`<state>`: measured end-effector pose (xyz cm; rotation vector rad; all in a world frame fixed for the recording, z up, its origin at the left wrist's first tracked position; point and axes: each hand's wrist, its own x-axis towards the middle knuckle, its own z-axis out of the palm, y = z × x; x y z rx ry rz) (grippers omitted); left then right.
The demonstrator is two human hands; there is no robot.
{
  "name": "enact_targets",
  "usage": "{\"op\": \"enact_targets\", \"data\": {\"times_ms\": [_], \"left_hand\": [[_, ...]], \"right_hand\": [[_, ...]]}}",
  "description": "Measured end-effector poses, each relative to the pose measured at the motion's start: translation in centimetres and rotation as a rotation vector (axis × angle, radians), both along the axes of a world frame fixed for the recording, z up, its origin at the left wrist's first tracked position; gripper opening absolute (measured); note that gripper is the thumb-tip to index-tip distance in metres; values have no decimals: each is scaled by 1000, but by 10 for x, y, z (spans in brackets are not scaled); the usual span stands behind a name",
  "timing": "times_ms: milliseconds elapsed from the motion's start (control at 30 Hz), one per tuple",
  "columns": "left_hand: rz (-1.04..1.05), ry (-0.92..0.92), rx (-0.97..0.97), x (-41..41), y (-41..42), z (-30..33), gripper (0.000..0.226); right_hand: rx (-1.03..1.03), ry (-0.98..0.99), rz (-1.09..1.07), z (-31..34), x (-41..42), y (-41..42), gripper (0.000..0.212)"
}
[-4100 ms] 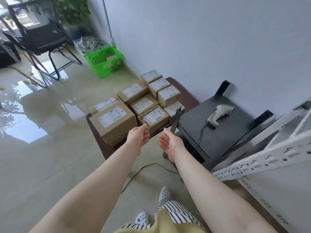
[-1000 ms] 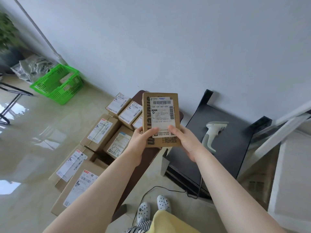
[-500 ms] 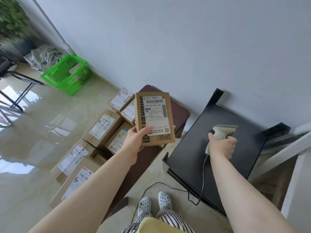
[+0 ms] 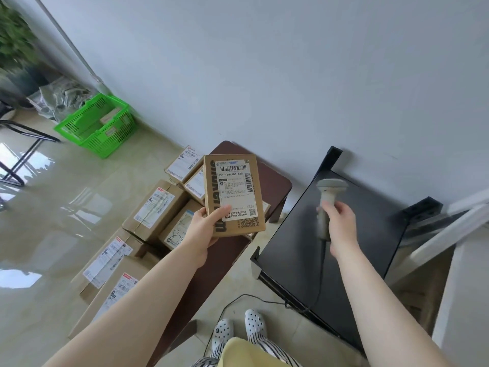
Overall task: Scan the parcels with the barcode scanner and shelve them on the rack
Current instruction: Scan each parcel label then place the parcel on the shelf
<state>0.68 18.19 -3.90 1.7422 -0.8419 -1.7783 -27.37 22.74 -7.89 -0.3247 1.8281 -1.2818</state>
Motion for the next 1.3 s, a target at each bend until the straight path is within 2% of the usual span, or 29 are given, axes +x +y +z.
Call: {"op": "enact_targets", "data": {"times_ms": [33,100,200,267,367,467,567,767,900,1000,1067,1167,1300], "left_hand": [[-12,0,-3,2,-1,1,76],[-30,2,2,5,-4,2,74],[-50,10,0,10,-8,7,52],[-50,22,-2,12,-10,15,39],[-59,28,-13,15,-12,22,29],[-90,20,-34,21,-14,27,35],[-107,20,-47,26,-15,27,45],[-118,37,-52,33,-15,22,49],[-115,29,-50,37,-17,17,51],[-102,20,-53,37,-16,14,47],[-83,26,-54,35,-16,12,48],[-47,43,-64,28,-17,5,61],[-20,16,-70,17,-19,4,85]], "right_hand": [[-57,-39,120,13,-2,-1,21],[-143,-104,401,41,-6,-5,24],[-217,-200,777,78,-12,-15,42],[-199,-175,966,98,-12,-22,45],[-134,-121,1111,117,-7,-32,41],[-104,-84,1170,126,0,-37,36],[-93,-51,1194,132,6,-40,27],[-64,36,1227,131,15,-44,60],[-71,14,1210,133,19,-42,60],[-115,-73,1108,136,29,-38,52],[-182,-187,972,134,40,-36,60],[-227,-377,772,135,62,-36,62],[-180,-557,585,138,88,-36,48]]}}
